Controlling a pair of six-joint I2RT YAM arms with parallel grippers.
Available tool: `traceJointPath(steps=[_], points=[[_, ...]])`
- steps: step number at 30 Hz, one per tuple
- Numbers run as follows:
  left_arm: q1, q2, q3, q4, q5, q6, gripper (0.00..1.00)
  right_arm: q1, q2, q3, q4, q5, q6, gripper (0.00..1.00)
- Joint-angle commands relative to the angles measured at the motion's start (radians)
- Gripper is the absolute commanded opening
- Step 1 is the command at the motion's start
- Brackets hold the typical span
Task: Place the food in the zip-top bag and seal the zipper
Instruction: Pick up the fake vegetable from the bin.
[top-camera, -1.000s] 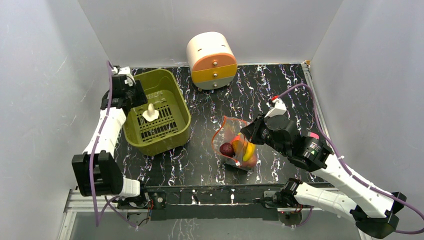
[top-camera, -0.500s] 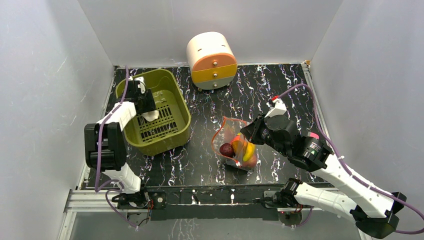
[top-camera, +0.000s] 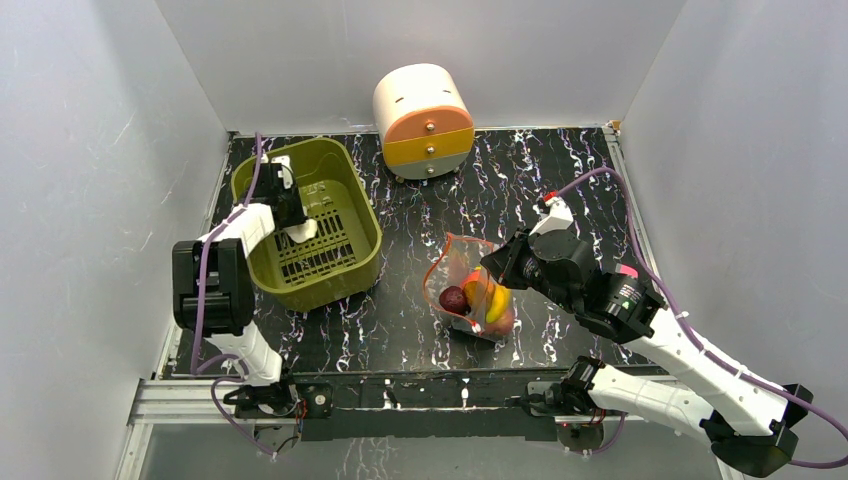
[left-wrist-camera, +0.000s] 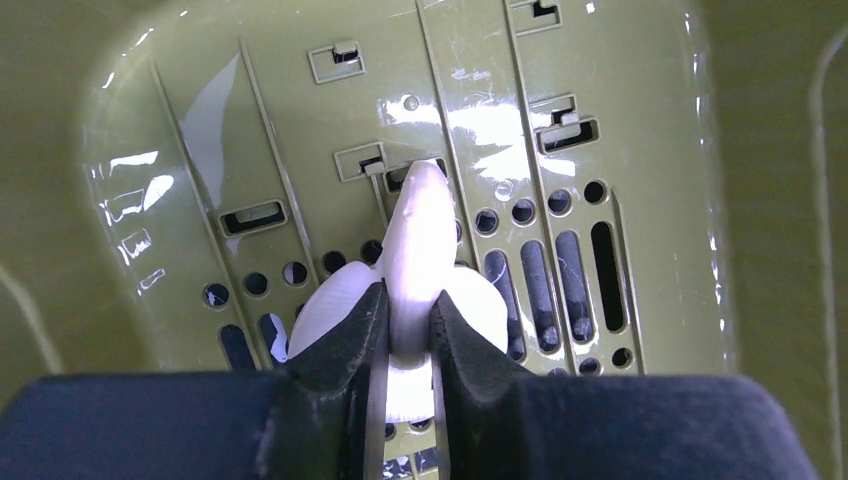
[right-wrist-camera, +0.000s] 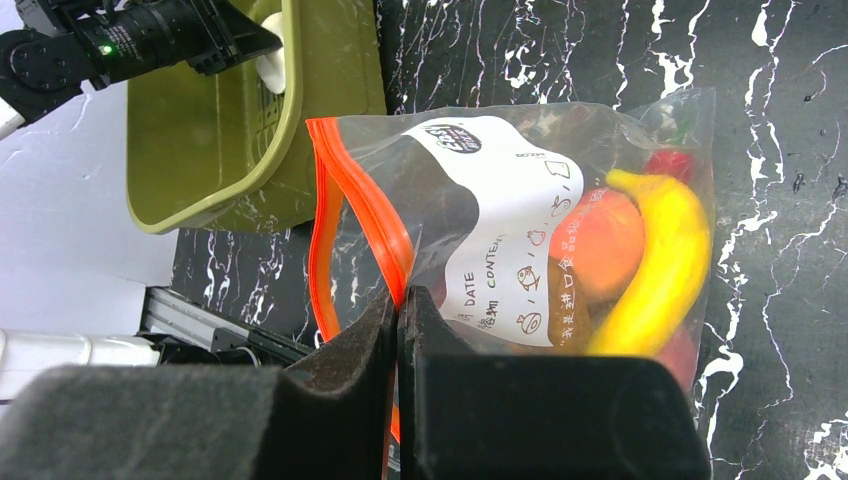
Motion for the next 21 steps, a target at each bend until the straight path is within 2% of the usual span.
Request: traceJointPath(steps=[1, 10, 21], points=[[-0.006, -0.100, -0.010, 0.002, 0.007, 0.002, 0.08, 0.002, -0.010, 0.027, 0.031, 0.005, 0.011, 0.00], [-0.039, -0.310, 0.003, -0.137, 0.058, -0.021, 0.06, 0.002, -0.012, 0.036, 0.026, -0.006, 0.016, 0.00], [-0.172, -0.555, 0.013, -0.246, 0.167, -0.158, 0.06, 0.002, -0.017, 0.021, 0.053, -0.030, 0.058, 0.00]])
